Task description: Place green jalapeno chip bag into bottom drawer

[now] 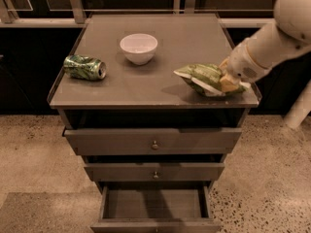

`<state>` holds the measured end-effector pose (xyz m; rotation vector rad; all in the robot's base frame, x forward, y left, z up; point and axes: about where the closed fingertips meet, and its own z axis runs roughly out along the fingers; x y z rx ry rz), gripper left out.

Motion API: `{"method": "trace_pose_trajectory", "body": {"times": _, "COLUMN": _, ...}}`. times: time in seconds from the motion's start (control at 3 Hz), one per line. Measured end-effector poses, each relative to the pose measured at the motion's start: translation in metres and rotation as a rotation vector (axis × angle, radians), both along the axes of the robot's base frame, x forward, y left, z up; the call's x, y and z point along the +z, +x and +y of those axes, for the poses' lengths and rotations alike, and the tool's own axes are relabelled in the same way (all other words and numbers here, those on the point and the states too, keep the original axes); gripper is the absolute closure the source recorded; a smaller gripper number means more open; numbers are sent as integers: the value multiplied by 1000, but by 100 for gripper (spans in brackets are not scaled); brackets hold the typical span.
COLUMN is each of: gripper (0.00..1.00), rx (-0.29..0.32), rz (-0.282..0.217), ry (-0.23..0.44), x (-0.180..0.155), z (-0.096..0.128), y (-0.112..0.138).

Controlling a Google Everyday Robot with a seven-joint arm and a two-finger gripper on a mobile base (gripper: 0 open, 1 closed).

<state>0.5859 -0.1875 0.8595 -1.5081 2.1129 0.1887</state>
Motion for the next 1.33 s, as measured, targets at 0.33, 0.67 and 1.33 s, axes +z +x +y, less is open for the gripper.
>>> {"method": "trace_pose_trajectory", "body": {"times": 0.33, "gripper": 100, "rx": -71, "rz": 15, "ry": 108, "x": -8, "z": -9, "y": -63}}
{"method": "trace_pose_trajectory", "body": {"times": 0.67, "gripper": 100, "rx": -140, "rz": 97, "ry": 192, "x": -49, "z": -23, "y": -109}}
{"method": "trace_pose_trajectory", "body": {"times": 1.33, "gripper": 100, "rx": -198, "rz": 361, "ry": 192, "x": -168, "z": -25, "y": -162}}
